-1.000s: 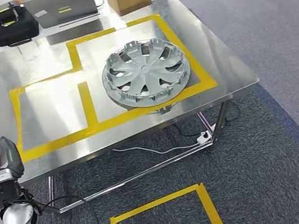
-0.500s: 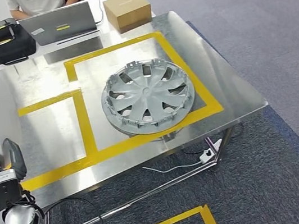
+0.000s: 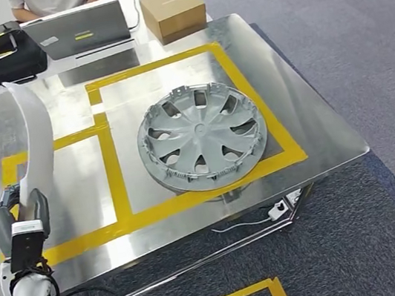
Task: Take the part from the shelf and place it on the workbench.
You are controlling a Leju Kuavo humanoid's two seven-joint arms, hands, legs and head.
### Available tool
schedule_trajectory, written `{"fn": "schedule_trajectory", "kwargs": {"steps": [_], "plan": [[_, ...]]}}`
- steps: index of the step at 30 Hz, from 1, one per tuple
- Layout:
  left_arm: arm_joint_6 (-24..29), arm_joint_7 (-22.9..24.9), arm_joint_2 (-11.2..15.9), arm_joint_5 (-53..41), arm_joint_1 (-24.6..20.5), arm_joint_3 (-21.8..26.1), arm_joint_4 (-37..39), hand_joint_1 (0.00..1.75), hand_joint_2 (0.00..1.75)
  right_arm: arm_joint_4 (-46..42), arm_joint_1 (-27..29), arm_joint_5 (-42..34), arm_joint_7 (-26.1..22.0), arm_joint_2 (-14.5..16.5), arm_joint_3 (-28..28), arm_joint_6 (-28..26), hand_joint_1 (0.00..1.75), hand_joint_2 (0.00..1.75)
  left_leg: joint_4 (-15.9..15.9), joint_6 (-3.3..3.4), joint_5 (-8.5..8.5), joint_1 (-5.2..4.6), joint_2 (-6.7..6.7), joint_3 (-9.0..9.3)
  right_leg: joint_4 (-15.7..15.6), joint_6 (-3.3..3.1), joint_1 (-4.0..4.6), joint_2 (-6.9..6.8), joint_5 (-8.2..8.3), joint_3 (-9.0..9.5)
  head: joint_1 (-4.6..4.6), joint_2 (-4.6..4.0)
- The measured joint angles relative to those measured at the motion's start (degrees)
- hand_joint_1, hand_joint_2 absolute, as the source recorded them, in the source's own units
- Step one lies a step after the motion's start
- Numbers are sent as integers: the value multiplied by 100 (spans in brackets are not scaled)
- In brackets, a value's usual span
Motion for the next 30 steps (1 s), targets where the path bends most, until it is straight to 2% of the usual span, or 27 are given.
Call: {"fn": "schedule_trajectory", "kwargs": {"steps": [2, 3, 6, 7, 8, 9, 11, 12, 13, 14, 16, 18, 19, 21, 22, 23, 24, 26, 27, 28, 30], "plan": [[-11, 7, 45, -38, 3, -13, 55, 175, 175, 0, 6, 4, 0, 0, -5, 2, 0, 175, 50, -65, -60, 8, 13, -9, -47, -54, -25, 0, 23, 31, -8, 0], [-14, 13, 70, -56, -4, -18, 78, 175, 175, 0, 5, 5, -1, 0, -5, 2, 0, 175, 213, -101, -165, 12, 21, -70, -70, -83, -41, -6, 29, 53, -15, 0], [-67, 120, 139, -182, -10, -28, 199, 175, 175, 0, 4, 10, -4, 0, -9, 2, 0, 175, 1238, -195, -634, 57, 33, -533, -84, -133, -53, -27, 6, 99, -23, 0], [-91, 173, 168, -249, -6, -34, 268, 175, 175, 0, 4, 13, -4, 0, -13, 2, 0, 175, 1489, -215, -690, 74, 34, -662, -83, -138, -53, -30, -4, 110, -22, 0], [-109, 214, 207, -309, -7, -39, 348, 175, 175, 0, 5, 16, -5, 0, -19, 4, 0, 175, 1546, -227, -639, 88, 37, -704, -83, -138, -55, -31, -14, 123, -22, 0], [-121, 230, 258, -353, -10, -42, 435, 175, 175, 0, 5, 21, -5, 0, -24, 5, 0, 175, 1373, -233, -478, 102, 41, -635, -83, -132, -58, -29, -26, 144, -24, 0], [-131, 207, 366, -379, -26, -37, 589, 175, 175, 0, 6, 30, -5, 0, -34, 8, 0, 175, 624, -224, -79, 113, 58, -278, -82, -99, -59, -23, -61, 198, -25, 0], [-133, 196, 408, -389, -42, -34, 648, 175, 175, 0, 4, 32, -6, 0, -37, 8, 0, 175, 274, -208, 33, 106, 63, -113, -77, -72, -52, -21, -80, 213, -26, 0], [-131, 216, 444, -430, -62, -32, 704, 175, 175, 0, 2, 33, -5, 0, -41, 7, 0, 175, 67, -186, 69, 94, 67, -19, -78, -40, -45, -24, -89, 217, -21, 0], [-123, 268, 483, -509, -82, -32, 770, 175, 175, 0, -1, 34, -5, 0, -45, 7, 0, 175, -1, -160, 39, 79, 65, 10, -86, -7, -40, -29, -92, 214, -18, 0], [-96, 398, 593, -764, -112, -26, 958, 87, 175, -1, -7, 43, -3, -1, -52, 7, 0, 87, -46, -86, 44, 76, 63, 14, -107, 63, -47, -38, -98, 206, -13, 0], [-62, 476, 746, -1099, -182, -14, 1246, 0, 175, -1, -11, 56, -1, -4, -65, 9, 0, 0, -96, -8, 66, 93, 69, 42, 73, 111, -51, -40, -228, 110, -3, 0], [-46, 493, 831, -1260, -236, -3, 1425, 0, 175, -1, -14, 66, -1, -5, -73, 11, 0, 0, -114, 22, 74, 100, 73, 51, 327, 122, -52, -40, -365, -21, 4, 0], [9, 471, 957, -1461, -329, 36, 1801, 0, 175, -1, -10, 85, -3, -6, -92, 17, 0, 0, -116, 59, 70, 83, 77, 48, 1098, 134, -49, -40, -692, -413, 14, 0], [50, 414, 987, -1460, -347, 66, 1947, 0, 175, -1, -1, 94, -5, -6, -103, 17, 0, 0, -116, 65, 67, 74, 78, 50, 1391, 138, -49, -39, -768, -580, 13, 0], [88, 347, 991, -1416, -357, 94, 2055, 0, 175, -1, 11, 103, -6, -7, -116, 17, 0, 0, -115, 69, 63, 66, 76, 54, 1513, 137, -47, -39, -742, -667, 14, 0], [113, 288, 980, -1353, -365, 117, 2124, 0, 131, -2, 20, 115, -6, -7, -128, 17, 0, 0, -115, 70, 61, 62, 69, 62, 1403, 129, -46, -38, -605, -641, 15, 0], [118, 229, 921, -1234, -381, 137, 2180, 0, 44, -2, 17, 133, -7, -7, -143, 17, 0, 0, -114, 60, 52, 60, 53, 82, 675, 87, -42, -38, -189, -329, 17, 0], [110, 217, 891, -1184, -391, 145, 2192, 0, 0, -2, 5, 137, -7, -7, -145, 17, 0, 0, -102, 43, 42, 48, 46, 82, 304, 64, -37, -35, -51, -147, 15, 0], [85, 193, 860, -1114, -401, 154, 2200, 0, 0, -2, -7, 139, -8, -7, -146, 17, 0, 0, -96, 18, 38, 40, 43, 78, 54, 43, -29, -32, 21, -23, 11, 0], [-40, 78, 790, -832, -410, 173, 2183, 0, 0, -2, -14, 144, -9, -7, -150, 16, 0, 0, -93, -44, 42, 31, 38, 70, -88, 8, -8, -26, 27, 64, 6, 0]]}}
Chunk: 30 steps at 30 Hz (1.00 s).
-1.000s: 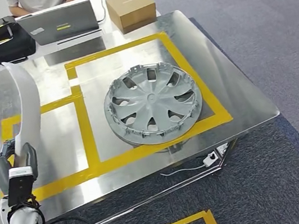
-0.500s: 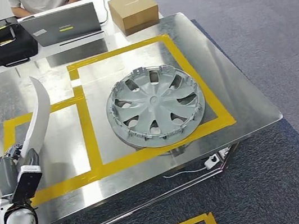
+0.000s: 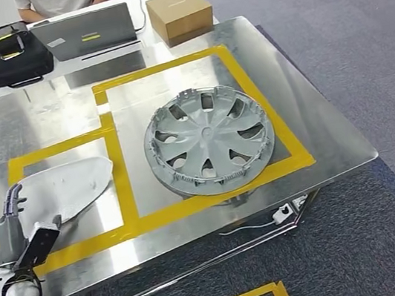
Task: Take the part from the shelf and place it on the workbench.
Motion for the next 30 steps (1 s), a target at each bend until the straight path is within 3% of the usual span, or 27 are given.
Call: {"fn": "schedule_trajectory", "kwargs": {"steps": [3, 6, 8, 9, 10, 12, 13, 14, 17, 19, 22, 23, 24, 25, 28, 30], "plan": [[-273, -209, -211, 690, 23, 20, -301, 0, 0, 2, 7, 9, -10, 4, -15, -3, 0, 0, 141, -94, -117, 23, 6, -51, -45, -83, -29, -10, 39, 26, -11, 0], [-503, -391, -510, 1434, 88, 9, -847, 0, 0, 0, -2, 25, -15, 7, -33, -10, 0, 0, 1091, -167, -629, 53, 15, -454, -64, -128, -46, -26, 47, 46, -28, 0], [-620, -554, -751, 2012, 186, -34, -1291, 0, 0, -1, 1, 52, -11, 7, -42, -16, 0, 0, 1603, -191, -774, 74, 15, -682, -61, -130, -48, -28, 41, 53, -26, 0], [-636, -638, -871, 2264, 233, -64, -1518, 0, 0, 0, 2, 70, -8, 8, -44, -17, 0, 0, 1569, -196, -685, 84, 16, -665, -59, -126, -51, -26, 37, 60, -27, 0], [-632, -722, -995, 2500, 268, -99, -1766, 0, 0, 1, 3, 85, -3, 13, -46, -20, 0, 0, 1313, -195, -501, 94, 18, -542, -57, -116, -55, -24, 28, 74, -27, 0], [-572, -822, -1194, 2787, 301, -173, -2198, 0, 0, 2, 3, 105, 3, 23, -57, -29, 0, 0, 555, -184, -125, 97, 24, -178, -43, -68, -51, -20, 5, 99, -27, 0], [-532, -844, -1275, 2870, 312, -215, -2383, 0, 0, 2, 1, 108, 4, 28, -67, -36, 0, 0, 262, -163, -35, 89, 26, -41, -31, -35, -45, -18, 0, 99, -25, 0], [-494, -856, -1349, 2927, 329, -267, -2539, 0, 0, 2, 0, 110, 4, 28, -79, -44, 0, 0, 108, -139, -11, 76, 25, 23, -22, 1, -39, -18, 3, 89, -21, 0], [-418, -902, -1507, 3043, 435, -462, -2942, 0, 0, 2, 1, 114, 5, 30, -117, -66, 0, 0, 42, -21, -17, 55, 19, 16, -18, 106, -52, -21, 4, 51, -16, 0], [-366, -939, -1582, 3056, 496, -629, -3180, 0, 0, 2, 2, 114, 4, 37, -133, -74, 0, 0, 3, 78, 30, 65, 29, -1, 222, 147, -62, -21, -222, -62, -9, 0], [-274, -996, -1679, 3043, 603, -902, -3426, 0, 0, 2, -2, 114, 3, 44, -154, -85, 0, 0, -8, 167, 92, 44, 35, -82, 1256, 165, -59, -21, -840, -459, 8, 0], [-252, -1007, -1703, 3040, 643, -974, -3478, 0, 0, 2, -1, 114, 4, 44, -163, -86, 0, 0, -7, 176, 114, 34, 36, -113, 1492, 169, -57, -21, -926, -528, 8, 0], [-232, -1015, -1720, 3038, 676, -1029, -3521, 0, 0, 2, 2, 115, 4, 44, -170, -87, 0, 0, -7, 175, 138, 27, 36, -142, 1522, 166, -55, -21, -898, -495, 8, 0], [-211, -1023, -1731, 3036, 699, -1069, -3560, 0, 0, 2, 3, 115, 5, 44, -174, -87, 0, 0, -6, 167, 163, 24, 36, -168, 1328, 160, -55, -22, -775, -349, 8, 0], [-170, -1038, -1744, 3037, 733, -1154, -3681, 0, 0, 2, -20, 116, 4, 44, -178, -90, 0, 0, 3, 101, 239, 12, 34, -216, 150, 119, -45, -15, -377, 393, 1, 0], [-159, -1043, -1745, 3040, 740, -1196, -3740, 0, 0, 2, -32, 116, 6, 44, -180, -95, 0, 0, 8, 32, 300, -1, 33, -231, -144, 90, -26, -3, -324, 550, -6, 0]]}}
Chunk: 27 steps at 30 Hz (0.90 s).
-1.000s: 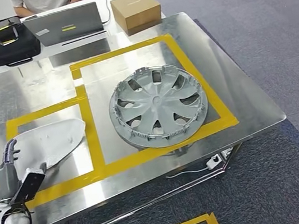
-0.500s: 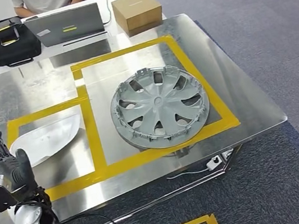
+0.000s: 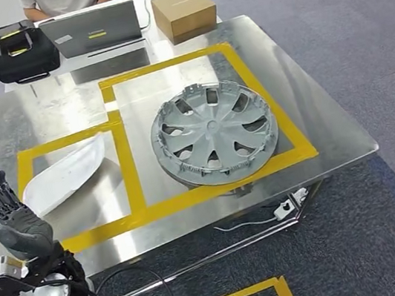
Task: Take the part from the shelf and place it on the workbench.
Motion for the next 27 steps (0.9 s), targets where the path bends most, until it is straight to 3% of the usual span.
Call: {"fn": "schedule_trajectory", "kwargs": {"steps": [2, 3, 5, 7, 8, 9, 10, 13, 15, 17, 19, 22, 23, 24, 25, 27], "plan": [[8, -7, -1, 2, 15, -25, -33, 0, 0, 0, 9, 0, 3, 4, -2, -4, 0, 0, 2, -69, 42, 1, -4, -17, 7, -54, -6, -4, 54, -77, -1, 0], [15, -10, -1, 4, 24, -29, -47, 0, 0, 0, 12, 1, 5, 8, -3, -4, 0, 0, 43, -101, -21, 5, -4, -45, 7, -97, -15, -13, 87, -109, -6, 0], [34, -22, 1, 11, 34, -39, -72, 0, 0, 0, 13, 4, 8, 15, -4, -4, 0, 0, 425, -160, -425, 18, -4, -177, -3, -182, -33, -38, 182, -174, -22, 0], [61, -31, 1, 29, 44, -54, -85, 0, 0, 0, 14, 9, 11, 15, -6, -7, 0, 0, 1137, -200, -943, 26, -2, -353, 5, -217, -25, -52, 276, -272, -39, 0], [75, -36, 1, 42, 52, -61, -87, 0, 0, 0, 15, 11, 14, 15, -7, -9, 0, 0, 1416, -210, -1071, 29, -2, -383, 13, -218, -20, -57, 320, -337, -38, 0], [94, -45, 1, 53, 59, -66, -87, 0, 0, 0, 16, 18, 16, 15, -7, -9, 0, 0, 1528, -212, -1085, 30, -2, -333, 26, -218, -16, -60, 360, -400, -39, 0], [119, -56, 1, 60, 63, -70, -89, 0, 0, 0, 17, 26, 17, 15, -8, -8, 0, 0, 1422, -204, -998, 30, -2, -182, 43, -214, -13, -62, 393, -460, -37, 0], [200, -81, 2, 62, 55, -95, -121, 0, 0, 0, 14, 50, 16, 20, -8, -4, 0, 0, 278, -123, -674, 14, -3, 600, 99, -180, -1, -57, 467, -590, -36, 0], [252, -89, 2, 48, 50, -114, -157, 0, 0, 0, 10, 56, 16, 26, -8, -4, 0, 0, -131, -64, -655, -19, -7, 820, 112, -120, -1, -59, 526, -633, -37, 1], [335, -100, 2, 9, 53, -129, -184, 0, 0, 0, 9, 62, 18, 28, -8, -5, 0, 0, -175, -2, -598, -34, -5, 791, 94, -43, -9, -56, 596, -649, -41, 1], [435, -111, -7, -43, 52, -144, -204, 0, 0, 0, 13, 66, 25, 26, -10, -7, 0, 0, -238, 81, -488, -9, 14, 740, 201, 17, -13, -37, 453, -733, -34, 0], [584, -127, -27, -146, 62, -155, -231, 0, 0, 0, 13, 74, 37, 27, -14, -4, 0, 0, -262, 155, -321, 6, 33, 564, 1063, 63, -20, -23, -262, -1036, -11, 0], [630, -131, -32, -185, 68, -156, -238, 0, 0, 0, 12, 78, 39, 28, -17, -4, 0, 0, -253, 157, -270, 3, 34, 488, 1377, 76, -23, -23, -406, -1103, -8, 0], [670, -133, -35, -221, 75, -158, -246, 0, 0, 0, 12, 80, 42, 27, -22, -4, 0, 0, -243, 153, -220, 1, 35, 411, 1557, 87, -24, -23, -422, -1100, -9, 0], [705, -135, -37, -255, 81, -161, -257, 0, 0, 0, 12, 81, 45, 27, -30, -4, 0, 0, -229, 142, -172, 3, 35, 335, 1551, 94, -26, -23, -322, -1007, -7, 0], [790, -137, -38, -336, 90, -172, -289, 0, 0, 0, 6, 84, 49, 26, -43, -4, 0, 0, -186, 100, -91, 14, 34, 205, 989, 99, -37, -23, -10, -549, -6, 0]]}}
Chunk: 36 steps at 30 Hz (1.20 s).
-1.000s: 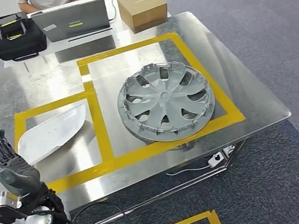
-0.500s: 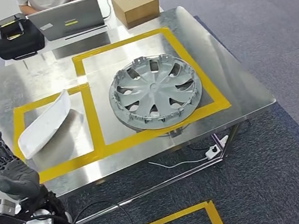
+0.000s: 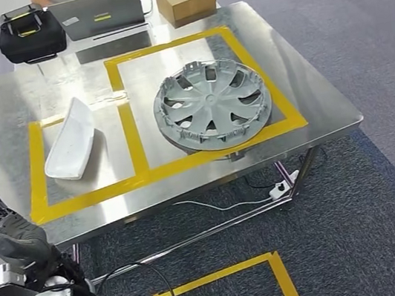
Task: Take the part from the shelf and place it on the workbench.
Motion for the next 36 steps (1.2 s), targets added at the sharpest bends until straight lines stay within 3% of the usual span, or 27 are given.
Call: {"fn": "schedule_trajectory", "kwargs": {"steps": [2, 3, 6, 7, 9, 11, 12, 13, 14, 16, 17, 19, 21, 22, 24, 26, 27, 28, 29, 31, 33, 34, 36], "plan": [[81, -2, 0, -74, -1, -21, -48, 0, 0, 0, -17, 1, 2, 1, -5, 1, 0, 0, 65, -61, 65, -11, -2, -101, -749, -16, 3, 13, 66, 520, -1, 0], [103, -3, 0, -96, -2, -33, -69, 0, 0, 0, -22, 1, 2, 1, -8, 2, 0, 0, 90, -94, 101, -20, -1, -131, -967, -36, 8, 22, 32, 640, 1, 0], [136, -3, 1, -129, 1, -65, -97, 0, 0, 0, -8, 1, 11, 2, -29, 2, 0, 0, 125, -187, 148, -13, 0, -183, -1048, -169, 23, 16, 51, 565, 1, 0], [153, -3, 1, -145, 2, -71, -99, 0, 0, 0, -5, 2, 19, 3, -37, 3, 0, 0, 206, -217, 27, -4, -2, -218, -1048, -229, 21, 2, 94, 523, -7, 0], [190, -3, 2, -191, 3, -75, -104, 0, 0, 0, -6, 4, 32, 3, -49, 3, 0, 0, 684, -266, -487, 7, -3, -352, -1051, -323, 18, -27, 200, 420, -24, 0], [209, -3, 2, -240, 6, -77, -109, 0, 0, 0, -5, 8, 41, 2, -53, 2, 0, 0, 1402, -291, -965, 9, -3, -483, -1040, -357, 36, -42, 320, 298, -32, 0], [213, -3, 2, -266, 8, -77, -110, 0, 0, 0, -5, 10, 45, 2, -55, 2, 0, 0, 1641, -290, -1031, 9, -3, -480, -1030, -362, 48, -46, 382, 228, -32, 0], [216, -3, 2, -295, 9, -77, -113, 0, 0, 0, -4, 13, 48, 2, -57, 3, 0, 0, 1690, -276, -967, 7, -3, -397, -1015, -364, 62, -50, 438, 141, -32, 0], [217, -3, 1, -327, 9, -76, -115, 0, 0, 0, -5, 15, 49, 2, -58, 8, 0, 0, 1516, -245, -817, 1, -4, -213, -999, -364, 77, -50, 488, 63, -33, 0], [219, -3, -1, -392, 5, -75, -134, 0, 0, 0, -7, 20, 51, 14, -58, 18, 0, 0, 739, -128, -580, -29, -5, 337, -968, -354, 107, -48, 570, -52, -30, 0], [220, -3, -2, -416, 1, -75, -151, 0, 0, 0, -7, 21, 51, 23, -58, 21, 0, 0, 340, -73, -550, -47, -5, 585, -958, -337, 115, -47, 611, -89, -29, 0], [220, -3, -7, -448, -3, -75, -182, 0, 0, 0, -7, 22, 51, 43, -58, 22, 0, 0, -65, -2, -591, -84, -5, 783, -954, -271, 107, -56, 700, -147, -26, 0], [220, -4, -10, -469, -4, -72, -194, 0, 0, 0, -3, 24, 51, 41, -59, 24, 0, 0, -146, 24, -511, -87, 4, 731, -957, -190, 92, -57, 763, -196, -29, 0], [220, -4, -16, -478, -7, -70, -197, 0, 0, -1, 0, 25, 51, 39, -60, 25, 0, 0, -178, 47, -447, -75, 13, 687, -915, -154, 89, -43, 693, -238, -26, 0], [220, -4, -40, -493, -12, -66, -198, 0, 0, -1, 2, 28, 52, 36, -61, 31, 0, 0, -219, 88, -307, -49, 29, 567, -538, -94, 76, -9, 248, -391, -8, 0], [220, -3, -63, -526, -6, -61, -198, 0, 0, 0, -3, 34, 52, 35, -61, 36, 0, 0, -201, 101, -179, -52, 30, 387, 179, -35, 60, 0, -267, -578, 5, 0], [220, -3, -74, -555, -2, -56, -198, 0, 0, -1, -5, 39, 52, 34, -61, 37, 0, 0, -188, 94, -115, -52, 32, 293, 484, -12, 55, -1, -349, -616, 4, 0], [220, -3, -84, -585, -1, -52, -198, 0, 0, -1, -5, 43, 54, 32, -62, 37, 0, 0, -171, 83, -53, -49, 34, 199, 640, 9, 50, -1, -290, -584, 3, 0], [220, -3, -95, -610, 0, -48, -198, 0, 0, -2, -4, 46, 55, 28, -63, 37, 0, 0, -147, 66, 4, -41, 36, 106, 598, 26, 43, -1, -127, -456, 4, 0], [220, -4, -112, -652, -1, -43, -201, 0, 0, -2, -12, 51, 58, 24, -65, 38, 0, 0, -58, 13, 91, -32, 35, -59, -43, 64, 13, 1, 131, 79, 6, 1], [220, -5, -127, -682, -6, -36, -221, 0, 0, -2, -30, 53, 59, 25, -65, 39, 0, 0, 54, -51, 158, -47, 35, -176, -804, 25, 4, 22, 49, 599, 19, 1], [220, -5, -135, -693, -8, -32, -233, 0, 0, -2, -34, 54, 58, 25, -65, 40, 0, 0, 86, -78, 195, -58, 35, -211, -1000, -18, 12, 29, -34, 707, 24, 1], [221, -5, -146, -708, -5, -28, -246, 0, 0, -2, -26, 55, 58, 25, -66, 42, 0, 0, 102, -135, 259, -47, 33, -237, -1049, -145, 27, 16, -34, 663, 27, 0]]}}
